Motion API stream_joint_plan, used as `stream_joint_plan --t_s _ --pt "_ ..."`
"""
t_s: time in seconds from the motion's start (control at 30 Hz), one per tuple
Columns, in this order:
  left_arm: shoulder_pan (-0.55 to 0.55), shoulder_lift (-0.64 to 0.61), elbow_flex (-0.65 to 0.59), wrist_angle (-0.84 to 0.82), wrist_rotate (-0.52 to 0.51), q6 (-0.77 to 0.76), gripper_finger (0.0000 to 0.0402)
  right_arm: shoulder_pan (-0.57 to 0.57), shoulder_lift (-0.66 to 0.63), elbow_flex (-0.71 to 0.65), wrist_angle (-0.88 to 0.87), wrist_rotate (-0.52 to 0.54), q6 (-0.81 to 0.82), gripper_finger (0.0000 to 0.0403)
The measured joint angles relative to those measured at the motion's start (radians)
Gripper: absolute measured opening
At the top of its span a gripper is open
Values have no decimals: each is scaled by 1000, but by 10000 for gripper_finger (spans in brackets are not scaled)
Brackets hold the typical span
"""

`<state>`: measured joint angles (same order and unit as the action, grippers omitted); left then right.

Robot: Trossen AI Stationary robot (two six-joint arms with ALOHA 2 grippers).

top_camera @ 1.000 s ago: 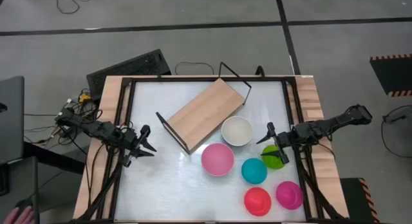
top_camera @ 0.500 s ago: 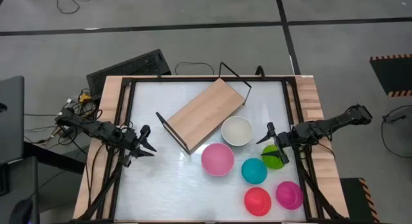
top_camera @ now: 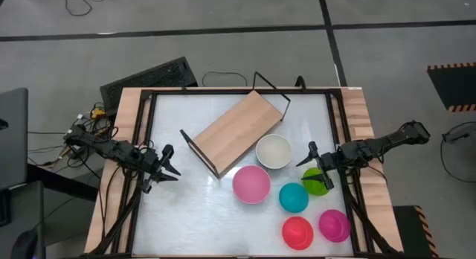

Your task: Place and stack bowls onto a shelf

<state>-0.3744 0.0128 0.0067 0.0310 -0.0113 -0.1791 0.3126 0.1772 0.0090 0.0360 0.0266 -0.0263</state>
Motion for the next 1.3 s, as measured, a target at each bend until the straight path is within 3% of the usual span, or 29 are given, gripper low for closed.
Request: stream_joint_plan --t_s 0.23,0.53,0.77,1.0,1.17,1.3 --pt "0 0 0 0 -1 0 75 0 0 0 0 0 0 270" --pt "0 0 0 15 -84 -15 75 0 0 0 0 0 -1 270" --pt "0 0 0 24 -132 -238 75 1 0 1 -24 -5 -102 270" --pt "0 0 0 26 -165 -577 75 -6 0 1 -25 9 -128 270" --pt "0 0 0 61 -319 -681 75 -35 0 0 -23 20 -189 270" --pt "0 0 0 187 -447 -758 75 -49 0 0 31 28 -192 270"
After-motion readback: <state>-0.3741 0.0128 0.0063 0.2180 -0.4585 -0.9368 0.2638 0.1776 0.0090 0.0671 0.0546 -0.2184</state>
